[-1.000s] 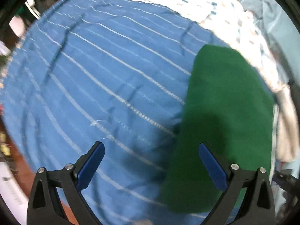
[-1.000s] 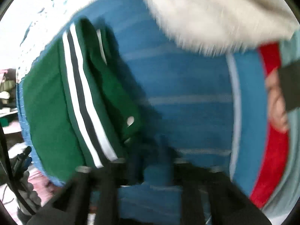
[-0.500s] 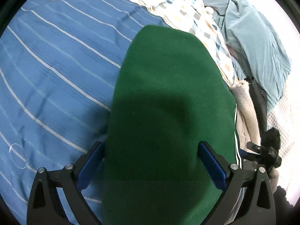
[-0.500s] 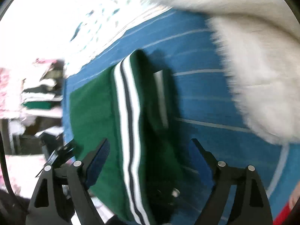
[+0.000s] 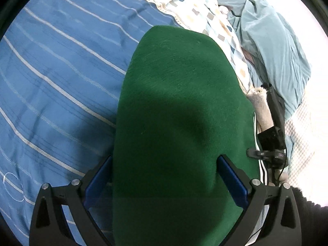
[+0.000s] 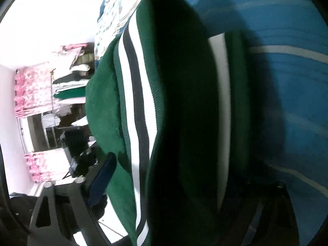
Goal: Fold large clothes
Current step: 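Grasp the folded green bundle with the right tool while the left tool grips its other end, then lift the green bundle with both tools and carry it onto the checked quilt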
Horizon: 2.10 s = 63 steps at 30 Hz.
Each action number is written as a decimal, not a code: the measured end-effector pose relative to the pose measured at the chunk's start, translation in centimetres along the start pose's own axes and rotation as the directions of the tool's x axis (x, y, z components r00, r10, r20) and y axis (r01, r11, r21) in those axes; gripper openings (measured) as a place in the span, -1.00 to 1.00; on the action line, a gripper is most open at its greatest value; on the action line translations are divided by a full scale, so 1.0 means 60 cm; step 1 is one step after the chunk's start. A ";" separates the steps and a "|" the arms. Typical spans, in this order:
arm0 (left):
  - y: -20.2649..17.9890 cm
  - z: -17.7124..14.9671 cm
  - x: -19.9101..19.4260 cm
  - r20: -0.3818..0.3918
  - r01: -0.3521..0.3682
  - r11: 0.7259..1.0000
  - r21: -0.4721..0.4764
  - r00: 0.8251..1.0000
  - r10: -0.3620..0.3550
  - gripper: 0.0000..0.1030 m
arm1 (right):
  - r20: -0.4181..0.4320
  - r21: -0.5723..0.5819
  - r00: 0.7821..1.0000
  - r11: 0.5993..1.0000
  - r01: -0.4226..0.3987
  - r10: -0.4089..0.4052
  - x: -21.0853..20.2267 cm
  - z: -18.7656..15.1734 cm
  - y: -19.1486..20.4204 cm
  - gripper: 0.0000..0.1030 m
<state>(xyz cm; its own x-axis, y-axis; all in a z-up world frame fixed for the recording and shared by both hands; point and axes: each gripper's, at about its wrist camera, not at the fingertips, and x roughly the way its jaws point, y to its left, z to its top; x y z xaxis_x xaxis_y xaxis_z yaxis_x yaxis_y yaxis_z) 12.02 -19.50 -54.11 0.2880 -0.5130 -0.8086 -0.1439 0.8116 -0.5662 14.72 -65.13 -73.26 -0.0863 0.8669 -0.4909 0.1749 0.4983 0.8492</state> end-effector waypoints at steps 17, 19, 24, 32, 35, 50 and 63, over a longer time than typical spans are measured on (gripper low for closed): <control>-0.039 0.069 -0.061 0.033 0.118 0.993 -0.008 0.993 -0.117 0.82 | 0.157 0.057 0.980 0.989 -0.135 0.125 0.015 -0.065 0.116 -0.27; -0.046 0.095 -0.078 0.047 0.139 0.990 0.006 0.989 -0.139 0.82 | 0.173 0.058 0.978 0.990 -0.131 0.120 0.016 -0.062 0.141 -0.28; -0.061 0.189 -0.115 0.079 0.194 0.976 0.104 0.976 -0.202 0.61 | 0.234 0.046 0.967 0.992 -0.113 0.099 0.032 -0.027 0.203 -0.28; 0.009 0.273 -0.081 0.017 -0.058 0.977 0.206 0.998 0.056 0.60 | 0.129 0.160 0.962 0.962 0.220 -0.241 0.105 0.044 0.188 0.18; 0.052 0.251 -0.040 -0.085 -0.006 0.989 0.151 0.996 0.019 0.63 | 0.143 0.201 0.928 0.928 0.314 -0.345 0.102 0.032 0.150 0.59; 0.012 0.189 -0.038 0.016 -0.129 0.986 0.109 0.992 0.128 0.69 | 0.349 0.163 0.739 0.814 0.557 -0.576 0.088 -0.015 0.290 0.75; 0.062 0.160 -0.114 0.108 -0.434 0.899 0.054 0.898 0.427 0.69 | 0.172 -0.068 0.677 0.677 0.733 -0.716 0.483 0.094 0.455 -0.08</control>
<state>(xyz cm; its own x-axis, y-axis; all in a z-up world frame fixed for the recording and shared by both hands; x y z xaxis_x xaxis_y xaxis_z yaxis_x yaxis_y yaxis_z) 18.62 -10.27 -49.13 0.2994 -0.0838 -0.9505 -0.2029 0.9678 -0.1492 22.52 -26.45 -65.39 -0.0154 0.2278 -0.9736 -0.0116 0.9736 0.2279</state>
